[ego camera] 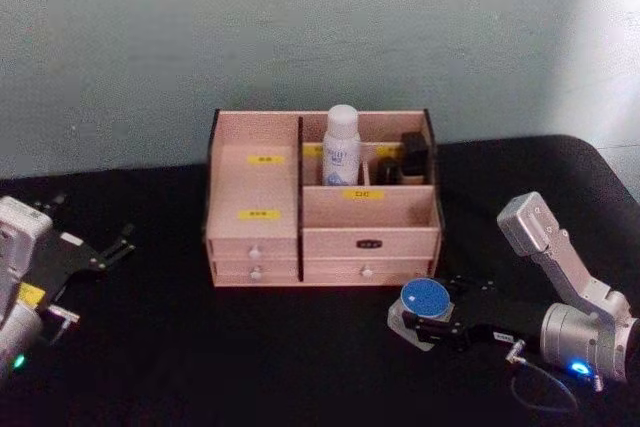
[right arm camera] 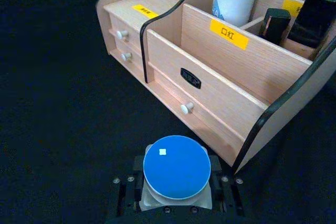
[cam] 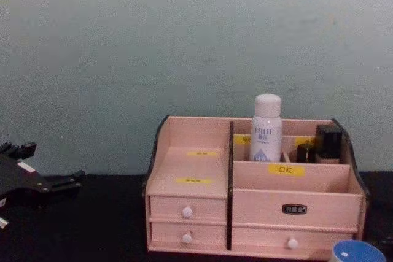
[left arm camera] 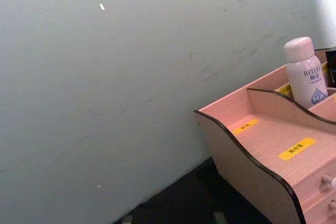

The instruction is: Pick up the facial cleanser and watermelon frost from the table and place them into the tiered storage box.

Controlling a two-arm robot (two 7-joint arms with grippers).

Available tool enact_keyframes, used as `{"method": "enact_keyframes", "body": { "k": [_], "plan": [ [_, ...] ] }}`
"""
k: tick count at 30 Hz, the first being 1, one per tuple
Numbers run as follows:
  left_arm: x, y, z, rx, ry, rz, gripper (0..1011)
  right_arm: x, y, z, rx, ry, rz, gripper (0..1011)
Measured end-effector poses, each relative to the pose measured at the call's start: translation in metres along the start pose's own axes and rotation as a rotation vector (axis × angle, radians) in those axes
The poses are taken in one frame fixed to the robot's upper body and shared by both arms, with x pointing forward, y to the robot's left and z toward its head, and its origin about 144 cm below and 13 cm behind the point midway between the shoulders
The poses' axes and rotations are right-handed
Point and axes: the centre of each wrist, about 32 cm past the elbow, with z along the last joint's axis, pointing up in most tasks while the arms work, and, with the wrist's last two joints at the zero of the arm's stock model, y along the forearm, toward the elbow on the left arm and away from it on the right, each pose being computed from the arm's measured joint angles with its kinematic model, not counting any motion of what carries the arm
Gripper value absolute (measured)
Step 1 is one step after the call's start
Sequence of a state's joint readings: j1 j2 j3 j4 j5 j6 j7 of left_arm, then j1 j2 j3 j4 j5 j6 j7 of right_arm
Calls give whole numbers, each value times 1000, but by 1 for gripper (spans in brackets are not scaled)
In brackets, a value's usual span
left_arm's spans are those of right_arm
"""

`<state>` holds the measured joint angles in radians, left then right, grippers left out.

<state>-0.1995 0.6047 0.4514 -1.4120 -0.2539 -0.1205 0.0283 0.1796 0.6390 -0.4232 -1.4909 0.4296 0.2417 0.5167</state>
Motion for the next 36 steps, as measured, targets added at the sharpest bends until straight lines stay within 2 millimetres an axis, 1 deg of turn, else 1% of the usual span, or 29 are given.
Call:
{"method": "enact_keyframes", "body": {
  "k": [7, 16, 20, 22, 23, 36],
  "plan": [
    [0, 0, 0, 0, 0, 0, 1001, 1, -3, 2, 11, -6, 19, 729],
    [0, 0, 0, 0, 0, 0, 1001, 1, -6, 12, 39, -18, 53, 729],
    [0, 0, 0, 0, 0, 0, 1001, 1, -6, 20, 61, -32, 73, 729],
    [0, 0, 0, 0, 0, 0, 1001, 1, -4, 27, 78, -48, 88, 729],
    [0, 0, 0, 0, 0, 0, 1001, 1, -4, 27, 78, -48, 88, 729],
    [0, 0, 0, 0, 0, 0, 1001, -4, 10, 67, 180, -107, 134, 729]
  ]
}}
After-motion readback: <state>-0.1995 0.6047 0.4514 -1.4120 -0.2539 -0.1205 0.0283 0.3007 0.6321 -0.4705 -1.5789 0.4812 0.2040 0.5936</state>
